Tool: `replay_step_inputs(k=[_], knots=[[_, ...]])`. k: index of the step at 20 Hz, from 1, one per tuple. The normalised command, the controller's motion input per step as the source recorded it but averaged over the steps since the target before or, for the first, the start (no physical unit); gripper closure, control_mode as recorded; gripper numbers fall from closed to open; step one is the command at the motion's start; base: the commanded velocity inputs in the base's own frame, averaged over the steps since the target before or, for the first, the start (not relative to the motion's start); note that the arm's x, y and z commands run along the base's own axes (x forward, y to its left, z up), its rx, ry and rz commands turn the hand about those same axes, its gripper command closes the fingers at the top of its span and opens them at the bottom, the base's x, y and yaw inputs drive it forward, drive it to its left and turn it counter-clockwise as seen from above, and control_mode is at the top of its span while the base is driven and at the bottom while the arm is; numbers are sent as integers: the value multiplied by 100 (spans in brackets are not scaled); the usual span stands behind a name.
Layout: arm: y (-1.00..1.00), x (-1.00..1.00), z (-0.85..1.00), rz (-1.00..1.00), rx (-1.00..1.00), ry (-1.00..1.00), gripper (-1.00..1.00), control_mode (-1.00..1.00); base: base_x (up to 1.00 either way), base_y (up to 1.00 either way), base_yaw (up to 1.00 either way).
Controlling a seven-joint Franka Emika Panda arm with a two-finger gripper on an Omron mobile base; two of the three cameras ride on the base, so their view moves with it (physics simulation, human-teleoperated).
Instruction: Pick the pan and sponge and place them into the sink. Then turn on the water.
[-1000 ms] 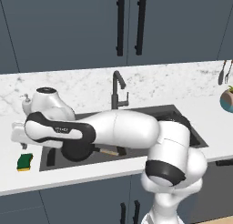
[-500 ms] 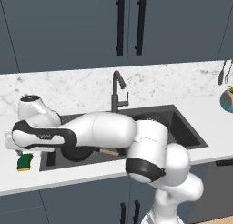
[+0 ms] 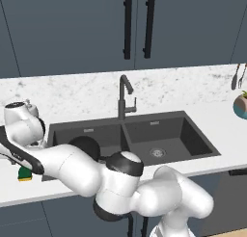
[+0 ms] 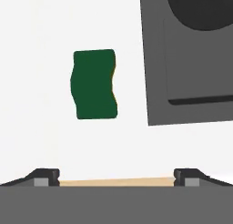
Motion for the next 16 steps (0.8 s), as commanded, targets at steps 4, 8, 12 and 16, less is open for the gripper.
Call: replay_step_inputs(k=[4,8,12,16], knots=[[3,7,-28,0,-10,0,-100,-100,0,0,0],[0,5,-32,0,-1,0,-100,-100,0,0,0],[0,13,-29,0,0,0,-100,-100,0,0,0],[0,19,-38,0,0,0,-100,-100,0,0,0]])
